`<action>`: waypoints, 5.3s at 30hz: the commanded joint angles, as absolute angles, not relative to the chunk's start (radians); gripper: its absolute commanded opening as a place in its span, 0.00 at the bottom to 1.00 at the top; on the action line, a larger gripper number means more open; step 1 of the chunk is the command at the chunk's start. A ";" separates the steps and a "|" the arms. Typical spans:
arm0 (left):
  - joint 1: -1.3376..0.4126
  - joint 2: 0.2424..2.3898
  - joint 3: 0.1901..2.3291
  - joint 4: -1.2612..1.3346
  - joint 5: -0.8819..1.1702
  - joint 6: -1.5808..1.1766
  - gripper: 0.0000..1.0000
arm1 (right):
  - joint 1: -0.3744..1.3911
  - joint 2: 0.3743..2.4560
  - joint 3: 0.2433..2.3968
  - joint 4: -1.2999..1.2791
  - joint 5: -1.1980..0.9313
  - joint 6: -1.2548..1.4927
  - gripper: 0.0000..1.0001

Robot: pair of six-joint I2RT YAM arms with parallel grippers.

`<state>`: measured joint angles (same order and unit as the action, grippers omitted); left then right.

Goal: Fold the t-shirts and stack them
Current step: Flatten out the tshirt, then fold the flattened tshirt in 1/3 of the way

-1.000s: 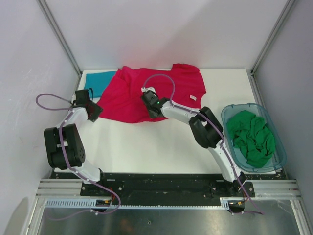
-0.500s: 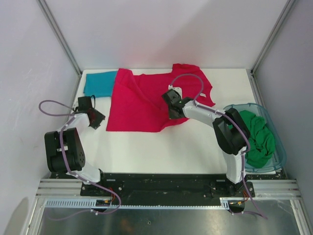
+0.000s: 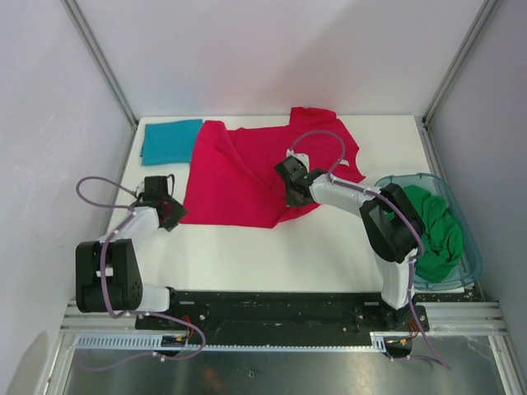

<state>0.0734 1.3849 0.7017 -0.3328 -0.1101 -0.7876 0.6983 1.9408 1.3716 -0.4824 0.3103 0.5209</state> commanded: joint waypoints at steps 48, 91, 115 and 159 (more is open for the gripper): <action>0.132 1.115 0.604 -0.522 -0.451 -0.876 0.00 | 0.726 1.668 1.212 -0.316 0.243 0.491 0.61; 0.147 1.151 0.618 -0.526 -0.413 -0.827 0.00 | 0.654 2.362 1.924 -0.392 0.414 0.377 0.45; 0.146 1.112 0.599 -0.525 -0.408 -0.826 0.00 | 0.611 1.936 1.588 -0.516 0.468 0.494 0.00; 0.085 0.806 0.466 -0.739 -0.293 -0.985 0.00 | 0.744 0.764 0.767 -1.163 0.221 0.962 0.00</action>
